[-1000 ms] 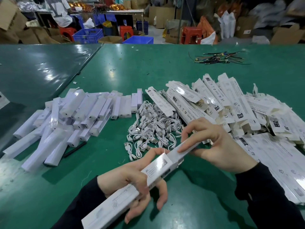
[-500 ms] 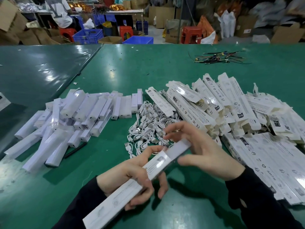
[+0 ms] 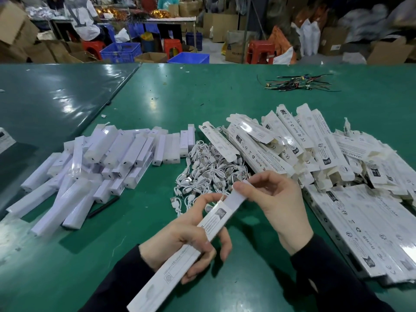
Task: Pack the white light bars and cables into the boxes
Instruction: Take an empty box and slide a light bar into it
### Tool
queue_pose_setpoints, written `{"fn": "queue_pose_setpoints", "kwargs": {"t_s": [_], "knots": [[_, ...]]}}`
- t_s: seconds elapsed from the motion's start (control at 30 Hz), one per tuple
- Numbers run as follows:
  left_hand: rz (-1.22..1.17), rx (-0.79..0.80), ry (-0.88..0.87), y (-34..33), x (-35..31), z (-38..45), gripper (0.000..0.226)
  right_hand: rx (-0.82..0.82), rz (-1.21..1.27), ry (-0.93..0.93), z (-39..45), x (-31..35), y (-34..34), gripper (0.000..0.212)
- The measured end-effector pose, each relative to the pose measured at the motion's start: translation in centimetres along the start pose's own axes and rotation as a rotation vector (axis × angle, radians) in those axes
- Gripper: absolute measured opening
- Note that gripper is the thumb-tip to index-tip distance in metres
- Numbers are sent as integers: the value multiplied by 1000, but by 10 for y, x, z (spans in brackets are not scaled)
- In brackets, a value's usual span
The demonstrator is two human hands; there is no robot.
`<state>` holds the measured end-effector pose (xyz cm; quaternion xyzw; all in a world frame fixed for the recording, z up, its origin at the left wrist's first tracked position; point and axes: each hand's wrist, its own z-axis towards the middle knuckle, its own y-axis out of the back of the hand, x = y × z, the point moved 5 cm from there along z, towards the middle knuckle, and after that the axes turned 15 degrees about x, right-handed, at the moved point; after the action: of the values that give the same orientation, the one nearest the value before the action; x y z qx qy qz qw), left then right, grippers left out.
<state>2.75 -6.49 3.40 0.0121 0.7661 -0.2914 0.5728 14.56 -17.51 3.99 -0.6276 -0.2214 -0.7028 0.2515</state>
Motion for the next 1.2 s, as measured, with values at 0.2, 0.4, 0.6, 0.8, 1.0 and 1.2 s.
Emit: {"fn": "queue_pose_setpoints", "kwargs": {"t_s": [0.2, 0.4, 0.6, 0.8, 1.0, 1.2], "knots": [[-171, 206, -166, 6, 6, -2, 83, 225, -220, 116, -14, -2, -35, 30], [-82, 253, -77, -3, 13, 1, 80, 557, -383, -83, -12, -7, -41, 66], [-131, 95, -153, 8, 10, 0, 75, 335, -39, -22, -5, 2, -27, 29], [-136, -274, -163, 38, 4, -7, 38, 166, -1004, -98, 1, -20, -9, 29], [-142, -401, -195, 42, 7, -10, 43, 116, -920, -27, 0, -19, -9, 12], [-153, -423, -217, 44, 4, -13, 43, 252, -1013, -96, 1, -22, -14, 13]]}}
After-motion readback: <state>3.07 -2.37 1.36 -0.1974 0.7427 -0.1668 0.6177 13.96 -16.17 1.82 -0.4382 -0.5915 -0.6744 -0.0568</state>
